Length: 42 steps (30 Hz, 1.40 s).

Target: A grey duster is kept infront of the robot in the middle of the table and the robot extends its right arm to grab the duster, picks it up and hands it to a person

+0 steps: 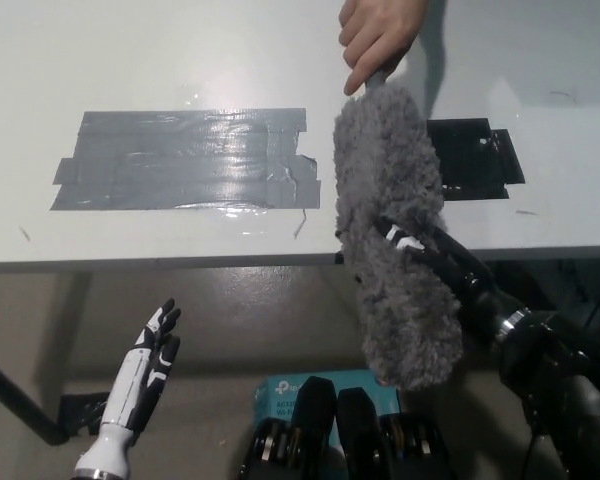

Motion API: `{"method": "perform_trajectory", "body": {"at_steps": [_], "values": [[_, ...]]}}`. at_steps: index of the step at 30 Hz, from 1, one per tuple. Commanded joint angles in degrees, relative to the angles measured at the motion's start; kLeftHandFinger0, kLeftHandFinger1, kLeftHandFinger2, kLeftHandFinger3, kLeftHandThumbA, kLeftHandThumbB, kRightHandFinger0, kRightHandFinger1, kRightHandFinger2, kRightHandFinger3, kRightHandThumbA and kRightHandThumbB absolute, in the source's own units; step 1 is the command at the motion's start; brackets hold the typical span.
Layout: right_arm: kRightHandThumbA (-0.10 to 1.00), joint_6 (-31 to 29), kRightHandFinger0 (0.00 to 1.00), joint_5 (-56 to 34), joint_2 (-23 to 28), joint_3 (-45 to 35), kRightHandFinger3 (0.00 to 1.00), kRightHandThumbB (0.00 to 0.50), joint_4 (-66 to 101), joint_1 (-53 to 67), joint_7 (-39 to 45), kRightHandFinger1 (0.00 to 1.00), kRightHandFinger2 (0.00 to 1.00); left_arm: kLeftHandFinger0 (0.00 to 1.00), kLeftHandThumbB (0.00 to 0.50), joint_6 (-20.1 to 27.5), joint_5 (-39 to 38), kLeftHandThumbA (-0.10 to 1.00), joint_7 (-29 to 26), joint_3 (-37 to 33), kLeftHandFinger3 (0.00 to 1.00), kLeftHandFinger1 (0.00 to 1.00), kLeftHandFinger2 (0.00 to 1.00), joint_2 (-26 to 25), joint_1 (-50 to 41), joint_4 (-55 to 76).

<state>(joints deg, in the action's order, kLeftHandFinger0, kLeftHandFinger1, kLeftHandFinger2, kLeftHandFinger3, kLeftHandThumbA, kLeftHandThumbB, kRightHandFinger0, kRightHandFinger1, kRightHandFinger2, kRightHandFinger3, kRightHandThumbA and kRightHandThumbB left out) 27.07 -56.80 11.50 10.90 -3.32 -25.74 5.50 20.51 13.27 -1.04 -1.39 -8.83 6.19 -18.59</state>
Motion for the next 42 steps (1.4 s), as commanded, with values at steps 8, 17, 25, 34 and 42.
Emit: {"method": "perform_trajectory", "body": {"at_steps": [8,17,25,34,42], "values": [[1.00,-4.9,1.00,2.8,-1.3,-3.6,1.00,0.428,3.1,1.5,13.4,1.00,1.00,1.00,0.291,2.1,0.6,1.00,-1.6,0.5,1.00,1.00,1.00,-0.7,1.5,0.7],[1.00,-10.1,1.00,7.4,-3.5,-7.7,1.00,0.427,3.9,9.9,14.1,1.00,1.00,1.00,0.293,2.6,0.5,1.00,-1.5,0.6,1.00,1.00,1.00,-0.9,1.8,0.1],[1.00,-15.8,1.00,11.7,-5.5,-11.6,1.00,0.376,3.0,16.8,14.2,1.00,1.00,1.00,0.285,3.1,0.6,1.00,-1.6,0.4,1.00,1.00,1.00,-0.6,1.0,-0.3],[1.00,-18.9,1.00,18.5,-5.5,-11.7,1.00,0.341,1.8,17.5,13.4,1.00,1.00,1.00,0.266,3.6,0.6,1.00,-2.0,0.6,1.00,1.00,1.00,-0.2,0.5,-0.3],[1.00,-20.6,1.00,21.2,-6.0,-11.8,1.00,0.354,1.2,17.6,13.9,1.00,1.00,1.00,0.278,2.5,1.1,1.00,-1.6,0.5,1.00,1.00,1.00,-0.4,0.7,0.3]]}}
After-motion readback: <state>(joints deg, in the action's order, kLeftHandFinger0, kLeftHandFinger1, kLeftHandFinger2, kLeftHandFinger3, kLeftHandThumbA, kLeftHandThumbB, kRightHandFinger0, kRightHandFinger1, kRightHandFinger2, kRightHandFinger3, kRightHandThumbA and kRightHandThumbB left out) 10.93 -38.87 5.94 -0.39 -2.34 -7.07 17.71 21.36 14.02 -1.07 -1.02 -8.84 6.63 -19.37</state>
